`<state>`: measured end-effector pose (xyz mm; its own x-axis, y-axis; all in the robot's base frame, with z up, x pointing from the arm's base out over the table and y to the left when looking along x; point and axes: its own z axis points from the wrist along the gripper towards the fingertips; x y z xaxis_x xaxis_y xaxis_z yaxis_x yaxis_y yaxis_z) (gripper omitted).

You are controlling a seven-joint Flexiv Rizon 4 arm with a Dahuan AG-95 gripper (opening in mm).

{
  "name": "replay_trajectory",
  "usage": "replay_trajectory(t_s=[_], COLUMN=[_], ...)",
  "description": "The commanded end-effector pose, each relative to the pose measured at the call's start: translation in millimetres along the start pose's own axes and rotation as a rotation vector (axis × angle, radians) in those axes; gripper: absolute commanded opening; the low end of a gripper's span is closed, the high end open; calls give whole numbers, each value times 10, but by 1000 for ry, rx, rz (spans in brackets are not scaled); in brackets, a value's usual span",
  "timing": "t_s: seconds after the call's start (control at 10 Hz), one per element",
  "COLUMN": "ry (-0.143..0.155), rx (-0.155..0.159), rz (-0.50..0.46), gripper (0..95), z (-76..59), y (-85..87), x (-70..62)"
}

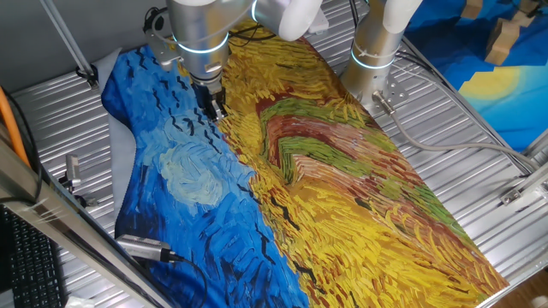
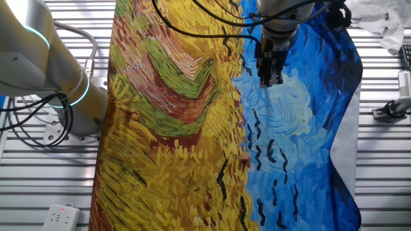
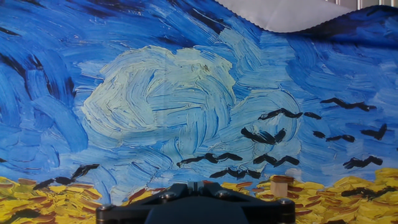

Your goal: Pick up the small block on the left and move it to the right

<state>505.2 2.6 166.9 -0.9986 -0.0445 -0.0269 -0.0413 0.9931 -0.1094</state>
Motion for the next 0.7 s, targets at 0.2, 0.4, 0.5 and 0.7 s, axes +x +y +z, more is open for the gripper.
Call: replay_trajectory(t_s=[0.2, 0.4, 0.5, 0.7], ry=[2, 2, 2, 1], rx=[0, 0, 0, 1], rz=[0, 4, 5, 8], gripper=[0, 0, 0, 0], z=[-1, -1, -1, -1], y=[-1, -1, -1, -1], x=[-1, -1, -1, -1])
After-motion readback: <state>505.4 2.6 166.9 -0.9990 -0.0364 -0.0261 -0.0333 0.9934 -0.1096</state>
